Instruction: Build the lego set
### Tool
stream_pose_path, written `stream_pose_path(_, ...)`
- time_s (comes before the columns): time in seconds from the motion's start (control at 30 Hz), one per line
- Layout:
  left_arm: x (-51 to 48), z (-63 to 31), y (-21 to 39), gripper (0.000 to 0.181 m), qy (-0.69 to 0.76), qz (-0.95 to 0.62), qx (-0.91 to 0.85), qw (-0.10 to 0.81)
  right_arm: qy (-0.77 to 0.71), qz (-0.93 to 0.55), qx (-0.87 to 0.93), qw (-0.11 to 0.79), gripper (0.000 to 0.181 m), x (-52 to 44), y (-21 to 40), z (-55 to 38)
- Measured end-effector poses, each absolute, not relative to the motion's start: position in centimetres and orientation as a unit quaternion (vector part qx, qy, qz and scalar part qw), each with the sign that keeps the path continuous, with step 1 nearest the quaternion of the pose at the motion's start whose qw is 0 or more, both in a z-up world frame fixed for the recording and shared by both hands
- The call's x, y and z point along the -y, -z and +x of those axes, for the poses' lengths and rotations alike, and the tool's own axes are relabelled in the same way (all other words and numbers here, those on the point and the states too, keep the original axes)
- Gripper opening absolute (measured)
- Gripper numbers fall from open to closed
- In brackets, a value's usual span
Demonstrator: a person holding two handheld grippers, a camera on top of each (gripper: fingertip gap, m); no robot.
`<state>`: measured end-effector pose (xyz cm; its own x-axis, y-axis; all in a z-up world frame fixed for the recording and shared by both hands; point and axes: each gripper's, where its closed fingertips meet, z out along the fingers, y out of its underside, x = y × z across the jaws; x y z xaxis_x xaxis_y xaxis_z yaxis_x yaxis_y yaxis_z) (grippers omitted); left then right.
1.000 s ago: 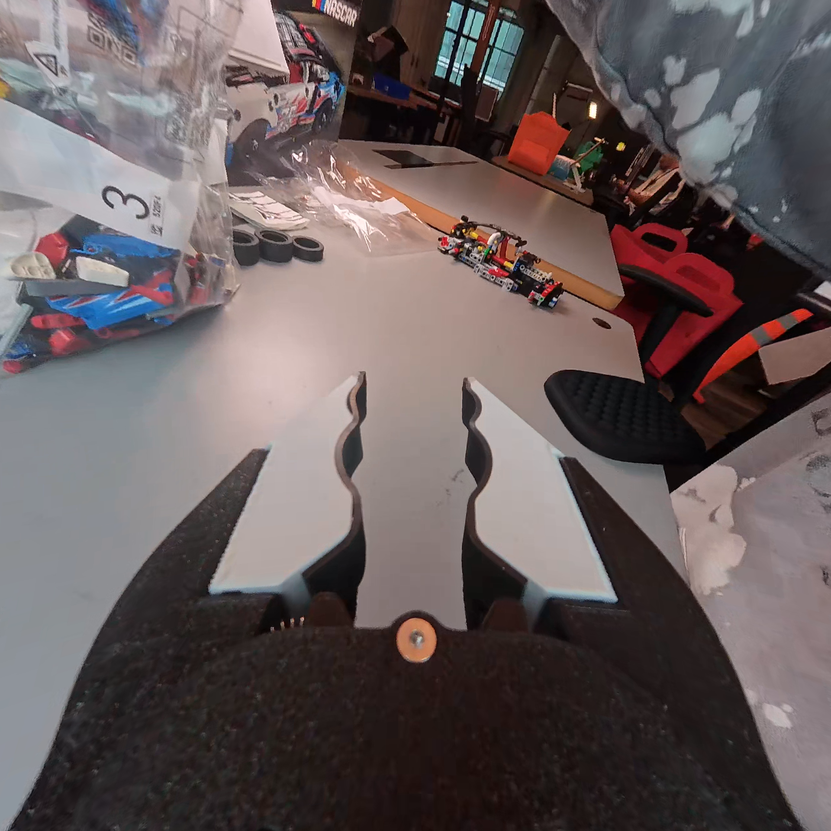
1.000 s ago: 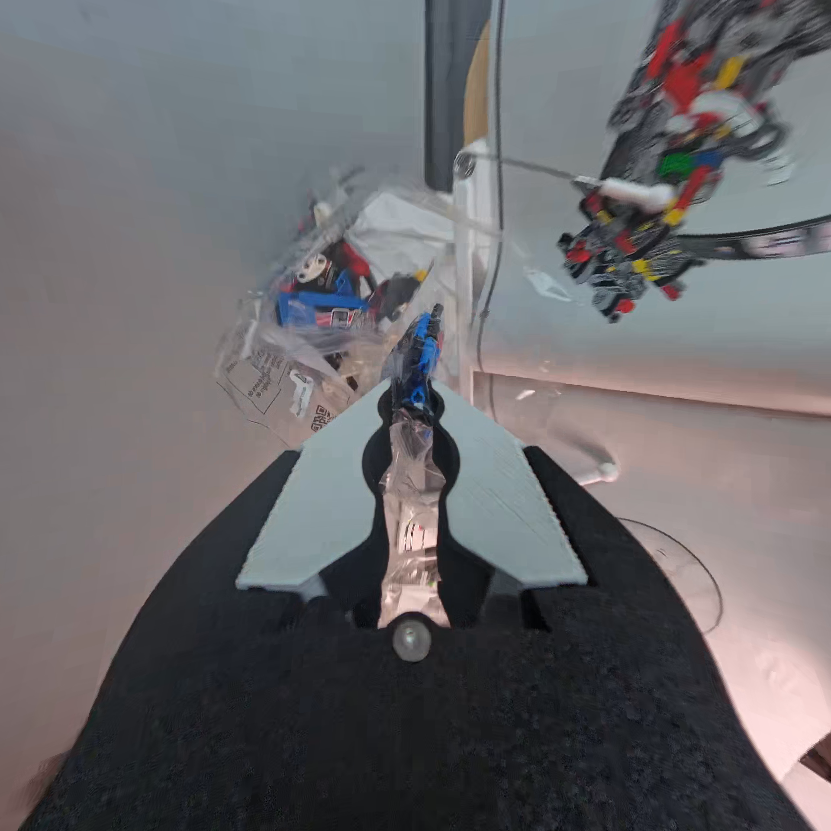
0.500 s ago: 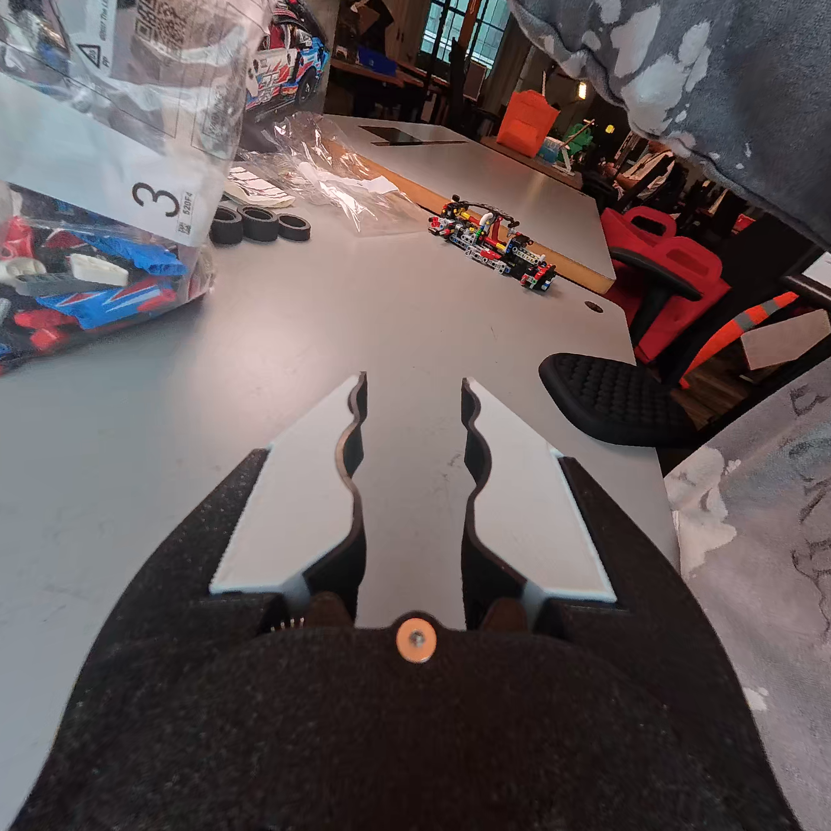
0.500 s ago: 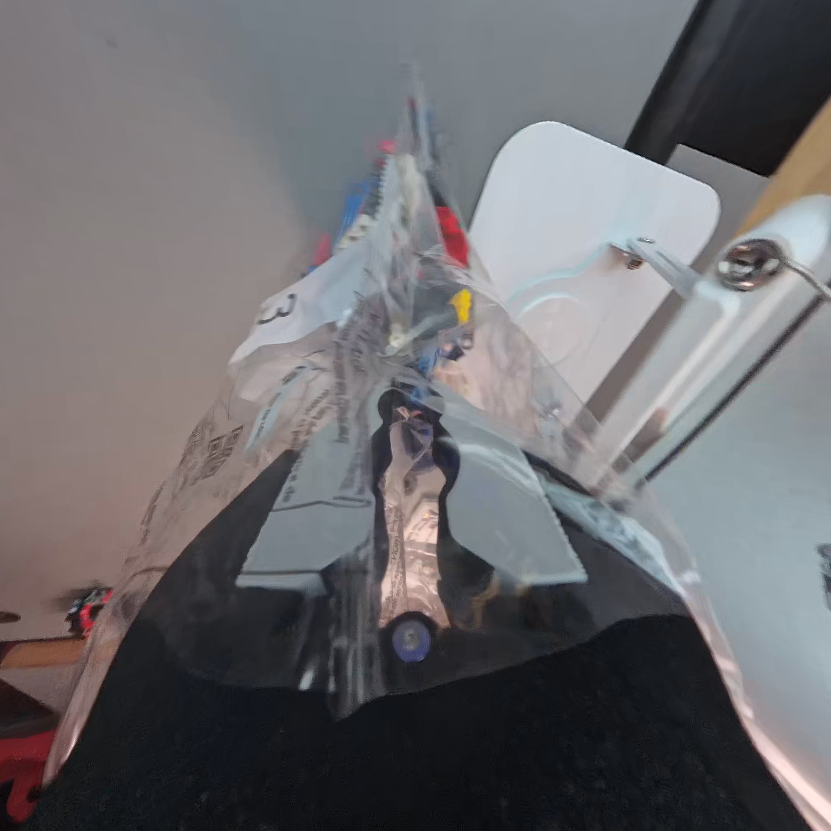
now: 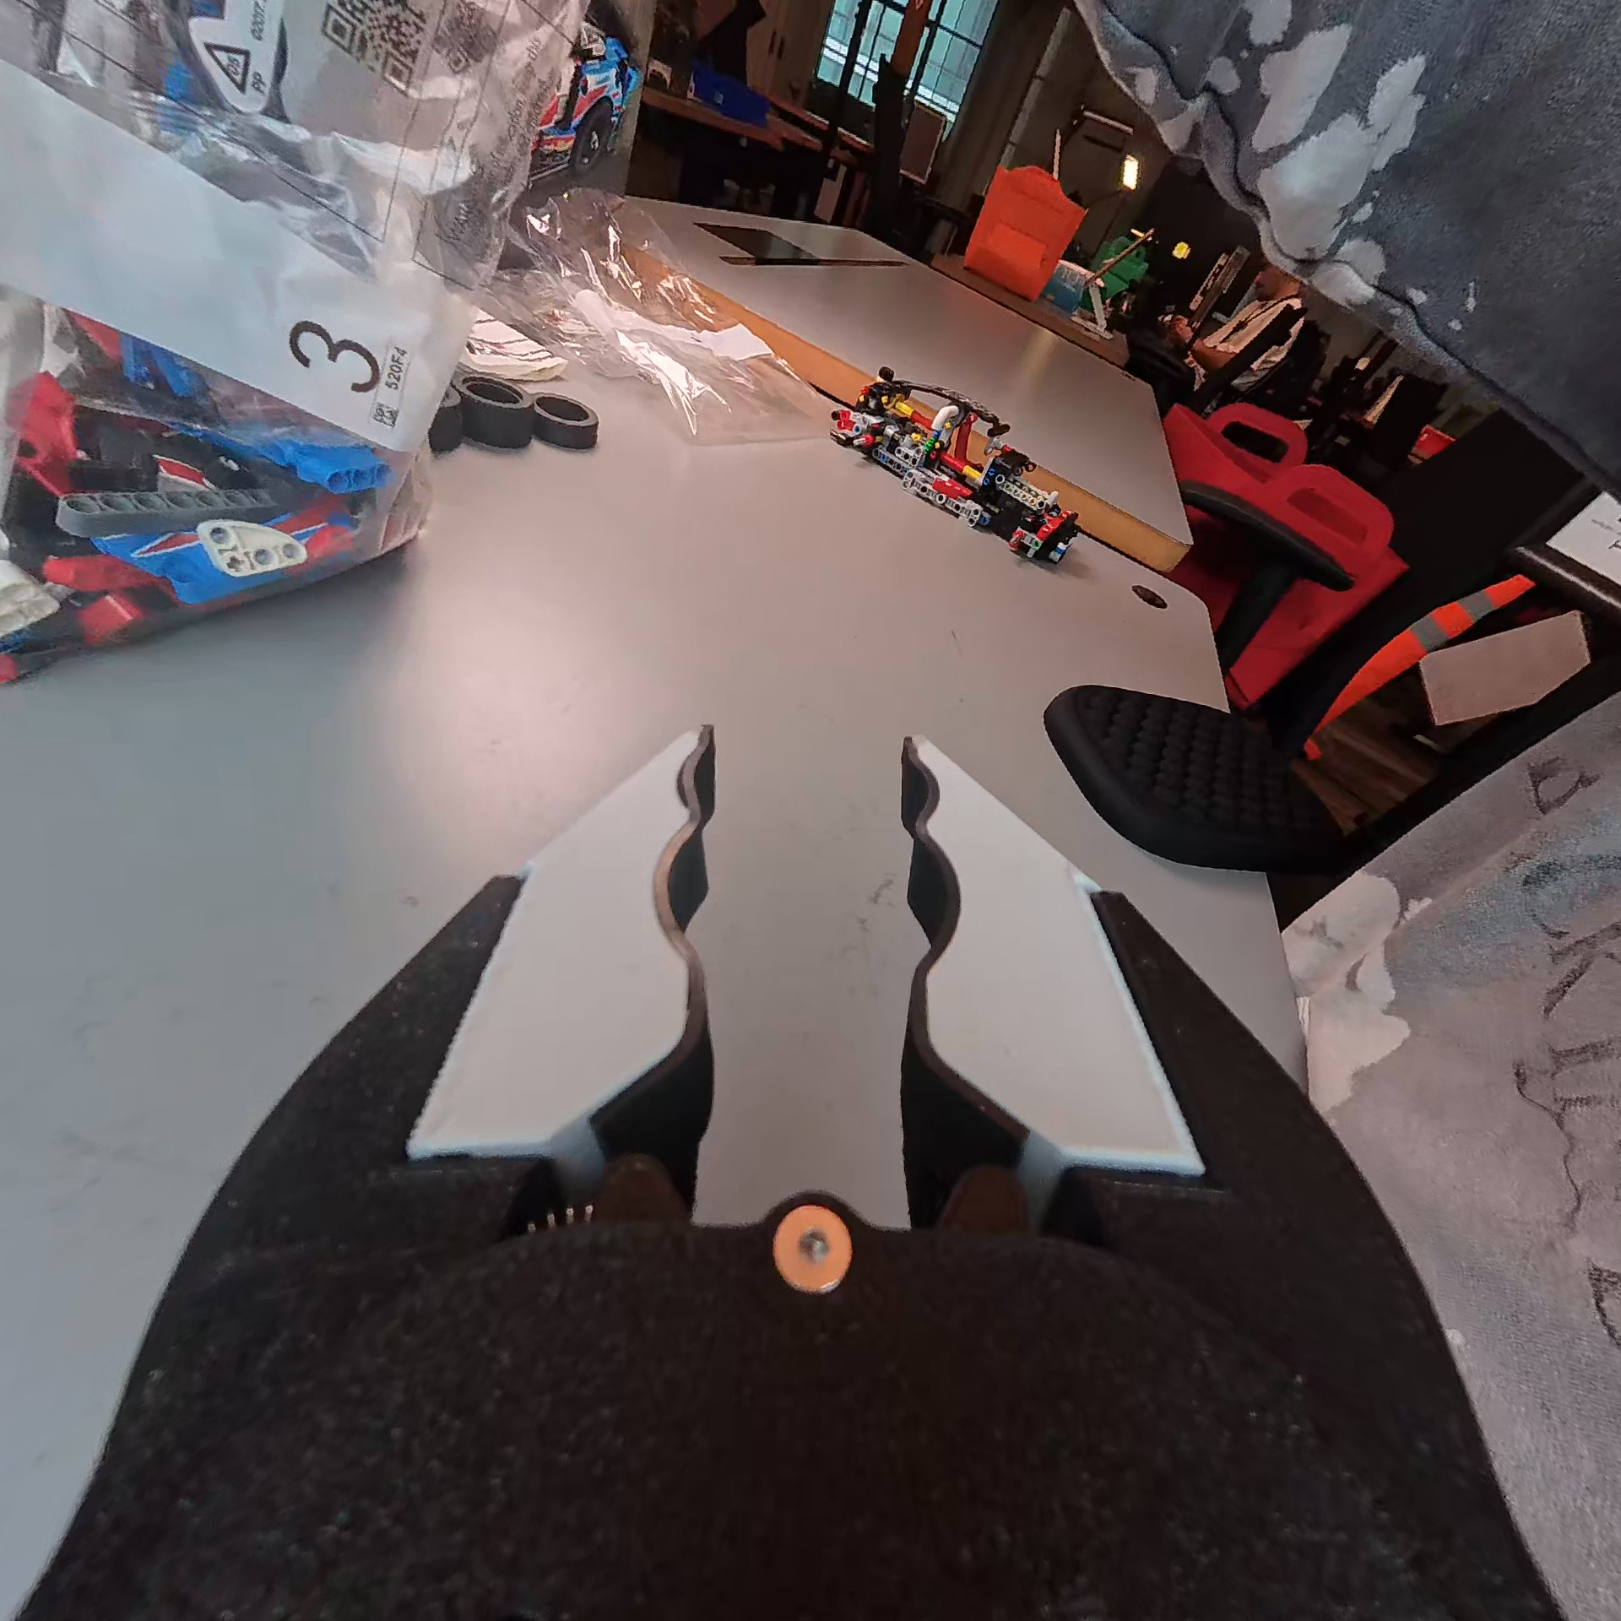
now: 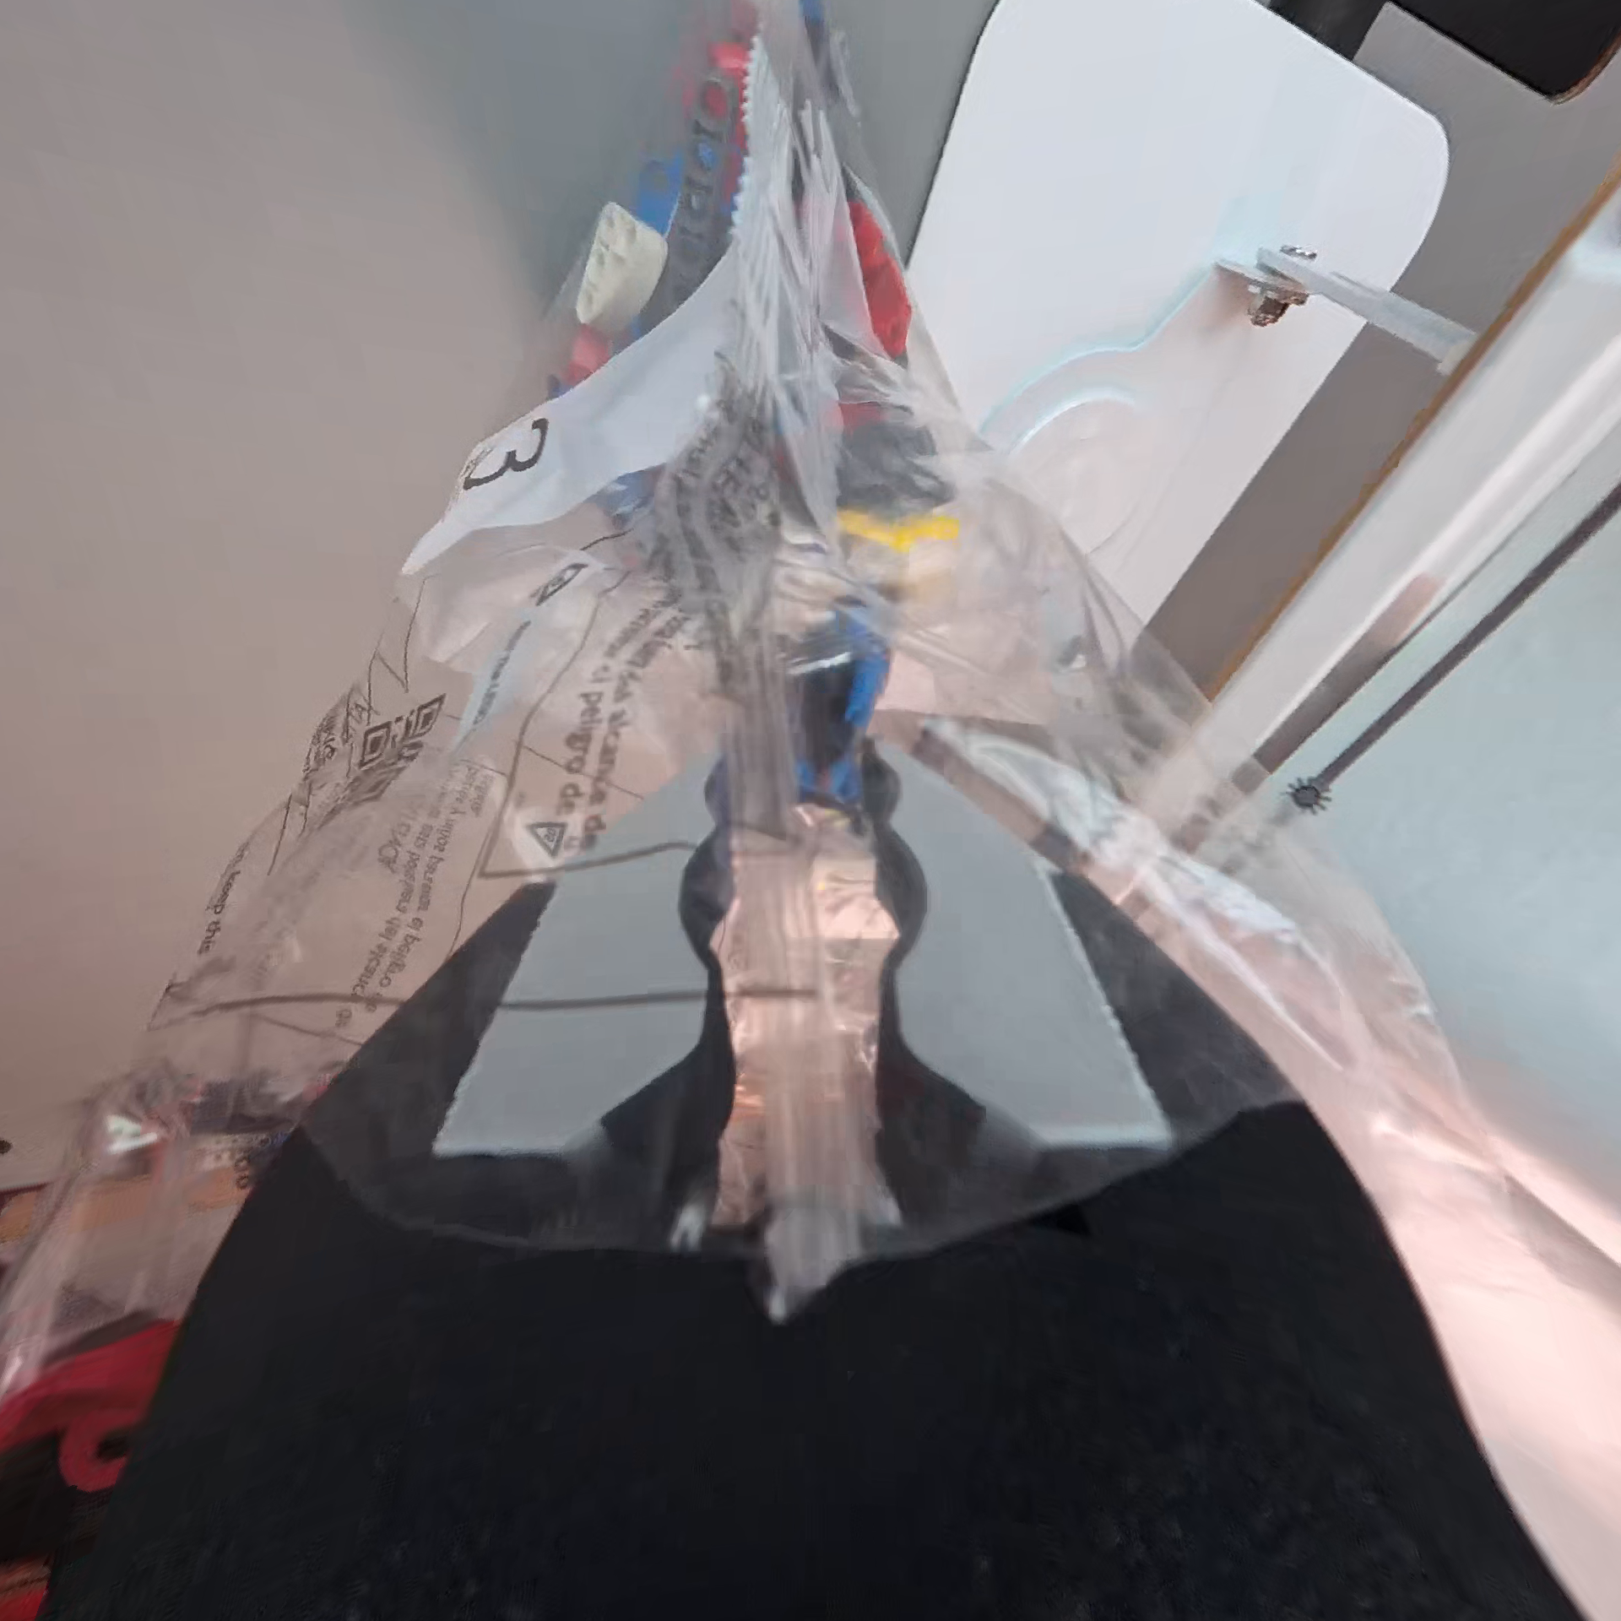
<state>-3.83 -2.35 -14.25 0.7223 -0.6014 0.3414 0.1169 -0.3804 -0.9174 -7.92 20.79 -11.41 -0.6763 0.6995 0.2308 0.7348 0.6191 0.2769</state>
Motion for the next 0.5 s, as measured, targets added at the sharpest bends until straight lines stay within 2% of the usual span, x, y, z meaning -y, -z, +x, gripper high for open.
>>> stream_pose_path(0.07, 2.3, -3.9, 14.2, 0.042, 0.332, -0.760, -0.159, 0.536, 0.171, -0.410, 0.893, 0.079, 0.042, -21.1, 10.5, -8.4)
stream_pose_path(0.27, 2.2, -4.1, 14.2, 0.043, 0.326, -0.761, -0.154, 0.539, 0.096, -0.419, 0.887, 0.169, 0.038, -20.0, 5.1, -9.4)
stream_pose_path(0.5, -0.7, -9.4, 11.2, 0.050, 0.220, -0.748, -0.138, 0.611, -0.152, -0.450, 0.786, 0.396, 0.047, -19.0, -3.8, -6.3)
